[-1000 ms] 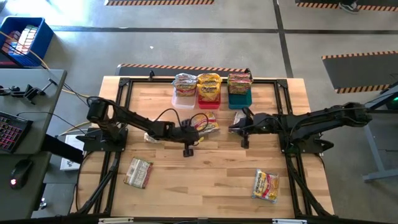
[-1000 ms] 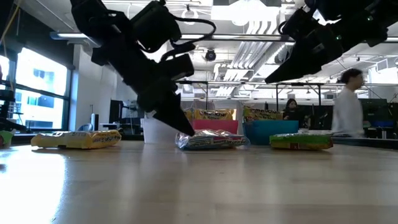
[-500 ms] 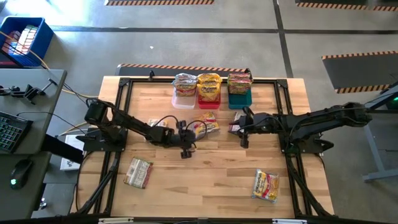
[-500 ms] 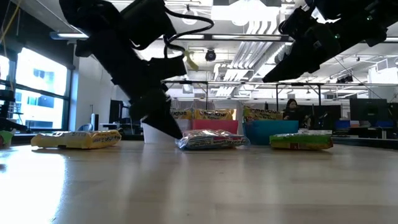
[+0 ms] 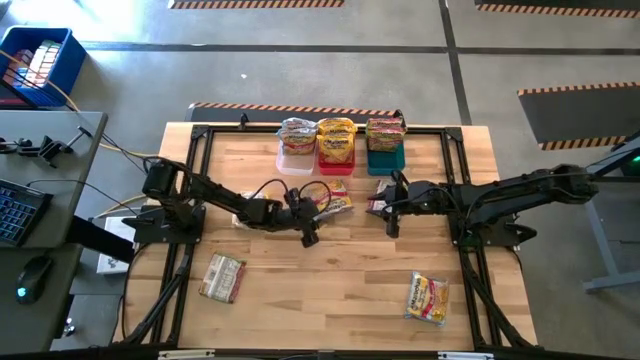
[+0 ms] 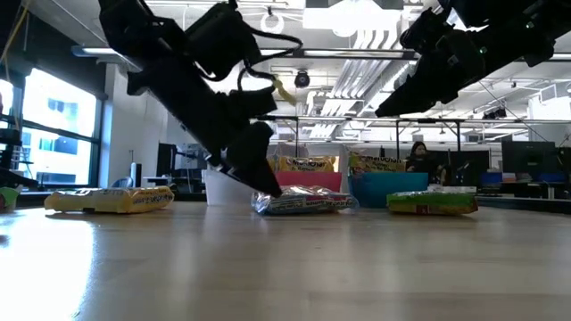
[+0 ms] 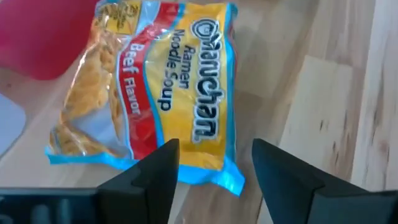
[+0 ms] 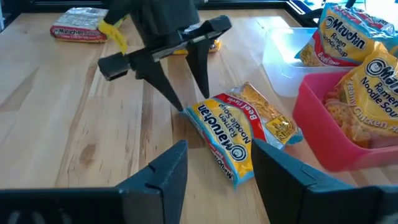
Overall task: Sort Maruchan noodles
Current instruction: Put the blue noodle pack into the transparent bin
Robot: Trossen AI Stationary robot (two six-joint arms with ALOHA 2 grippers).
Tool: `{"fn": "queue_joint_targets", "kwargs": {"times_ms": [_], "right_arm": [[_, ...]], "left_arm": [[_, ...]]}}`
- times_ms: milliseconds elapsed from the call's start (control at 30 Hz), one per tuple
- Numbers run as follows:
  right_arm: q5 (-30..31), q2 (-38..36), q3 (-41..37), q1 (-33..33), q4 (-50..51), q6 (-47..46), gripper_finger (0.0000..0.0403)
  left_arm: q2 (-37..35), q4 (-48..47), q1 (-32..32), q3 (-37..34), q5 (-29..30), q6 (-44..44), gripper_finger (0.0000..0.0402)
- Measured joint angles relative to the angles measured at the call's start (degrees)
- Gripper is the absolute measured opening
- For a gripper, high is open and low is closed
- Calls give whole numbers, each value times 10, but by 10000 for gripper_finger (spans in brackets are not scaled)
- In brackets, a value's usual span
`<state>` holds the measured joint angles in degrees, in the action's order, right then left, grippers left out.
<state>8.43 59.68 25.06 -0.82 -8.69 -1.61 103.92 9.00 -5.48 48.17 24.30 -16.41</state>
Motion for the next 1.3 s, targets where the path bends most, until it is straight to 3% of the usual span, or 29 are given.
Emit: {"fn": "queue_joint_targets", "kwargs": {"times_ms": [100, 433, 567, 767, 833, 967, 1100, 1300], "right_arm": [[0, 0, 0, 0, 0, 0, 161], [0, 0, 0, 0, -5, 0, 161], [0, 0, 0, 0, -4, 0, 161], [0, 0, 0, 0, -4, 0, 161], [0, 0, 0, 0, -4, 0, 161], [5, 0, 0, 0, -2, -13, 161], [56, 7, 0, 0, -1, -49, 161], [120, 69, 0, 16, -24, -100, 155]], "left_arm": [[16, 26, 0, 2, -12, 0, 195], [69, 109, -5, 1, 30, 45, 180], [72, 101, -4, 1, 34, 46, 129], [72, 101, -1, 0, 34, 87, 23], [72, 99, -2, 0, 32, 98, 6], [67, 90, -8, 0, 28, 120, 4], [52, 84, -19, 0, 15, 134, 2], [-22, 60, -24, 1, 54, 142, 1]]}}
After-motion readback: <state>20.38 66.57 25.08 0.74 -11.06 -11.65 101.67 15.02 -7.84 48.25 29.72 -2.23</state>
